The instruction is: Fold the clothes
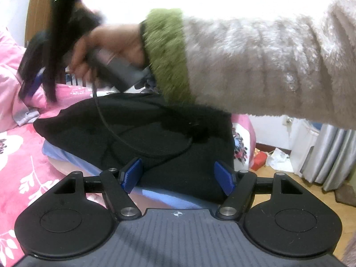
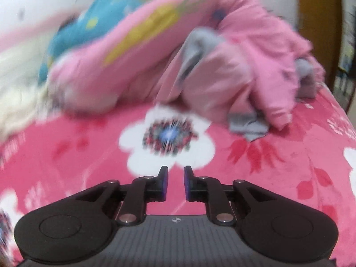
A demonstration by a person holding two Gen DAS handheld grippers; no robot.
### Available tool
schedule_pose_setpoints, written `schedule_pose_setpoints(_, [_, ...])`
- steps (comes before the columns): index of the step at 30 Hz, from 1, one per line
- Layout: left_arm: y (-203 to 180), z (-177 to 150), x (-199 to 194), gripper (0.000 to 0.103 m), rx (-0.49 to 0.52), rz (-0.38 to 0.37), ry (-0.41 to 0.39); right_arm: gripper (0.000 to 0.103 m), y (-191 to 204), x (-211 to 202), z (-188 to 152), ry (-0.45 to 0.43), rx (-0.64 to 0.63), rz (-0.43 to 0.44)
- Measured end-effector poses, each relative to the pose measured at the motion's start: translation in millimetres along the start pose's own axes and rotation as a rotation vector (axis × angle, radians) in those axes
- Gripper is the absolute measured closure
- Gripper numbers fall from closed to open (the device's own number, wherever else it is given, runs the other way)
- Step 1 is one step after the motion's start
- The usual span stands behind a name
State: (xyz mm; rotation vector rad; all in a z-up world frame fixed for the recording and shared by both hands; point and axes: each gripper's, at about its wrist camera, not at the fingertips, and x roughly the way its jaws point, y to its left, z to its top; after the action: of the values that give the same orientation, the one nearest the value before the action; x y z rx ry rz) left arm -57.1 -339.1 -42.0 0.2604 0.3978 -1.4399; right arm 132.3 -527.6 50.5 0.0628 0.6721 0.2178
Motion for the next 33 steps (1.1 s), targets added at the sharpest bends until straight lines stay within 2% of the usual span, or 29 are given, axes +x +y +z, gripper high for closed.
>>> schedule_pose_setpoints(3, [1.7, 0.1, -2.3, 0.031, -0.003, 0.0, -0.002, 0.085, -25.7, -35.2, 4.7, -0.032, 0.065, -0.002])
schedule_pose_setpoints(7, [0.5, -0.6, -1.7, 0.031, -0.002, 0.0, -0.003, 0.084, -46.0, -57.7, -6.6, 0.087, 0.069, 0.081])
schedule_pose_setpoints(10, [-1.8, -0.2, 0.1, 0.031, 0.002, 0.004, 0.0, 0.084, -53.1, -38.4, -28.3, 0.233, 0.085, 0.101])
schedule_pose_setpoints(12, [-2.8, 0.6, 1.2, 0.031, 0.01, 0.012, 0.005, 0.09, -58.8, -19.3, -42.8, 0.273, 0.084, 0.038])
schedule_pose_setpoints(13, [-2.8, 0.9, 1.4, 0.031, 0.014, 0.015, 0.008, 0.09, -64.4, -12.2, -47.2, 0.252, 0.099, 0.006])
schedule_pose_setpoints(14, [-3.0, 0.8, 1.3, 0.031, 0.017, 0.014, 0.01, 0.09, -70.9, -7.1, -48.5, 0.216, 0.134, -0.058])
schedule_pose_setpoints(15, [-3.1, 0.8, 1.3, 0.031, 0.02, 0.013, 0.011, 0.089, -77.1, -4.5, -47.2, 0.176, 0.152, -0.177])
schedule_pose_setpoints(17, [-3.4, 0.8, 1.1, 0.031, 0.026, 0.012, 0.015, 0.086, -87.2, -12.5, -44.5, 0.089, 0.166, -0.264])
schedule_pose_setpoints(21, [-0.2, -0.1, 1.6, 0.031, 0.015, 0.001, 0.007, 0.085, -99.9, -66.7, -44.3, 0.0, 0.226, -0.169])
schedule_pose_setpoints(25, [2.7, -1.4, 1.7, 0.031, 0.011, -0.005, 0.003, 0.085, -88.8, -110.0, -56.5, 0.017, 0.131, -0.044])
schedule_pose_setpoints(28, [2.7, 0.6, 3.3, 0.031, 0.009, 0.0, 0.01, 0.087, -96.9, -99.0, -72.3, 0.109, 0.162, -0.004])
schedule_pose_setpoints(31, [0.1, 2.1, 2.8, 0.031, 0.016, 0.013, 0.02, 0.089, -123.6, -74.3, -85.4, 0.133, 0.266, -0.266])
schedule_pose_setpoints(32, [0.0, 3.0, 3.1, 0.031, 0.015, 0.015, 0.027, 0.099, -133.3, -73.6, -86.7, 0.108, 0.313, -0.358])
schedule_pose_setpoints(33, [0.0, 3.8, 3.2, 0.031, 0.012, 0.017, 0.033, 0.099, -137.4, -77.3, -86.6, 0.07, 0.351, -0.373])
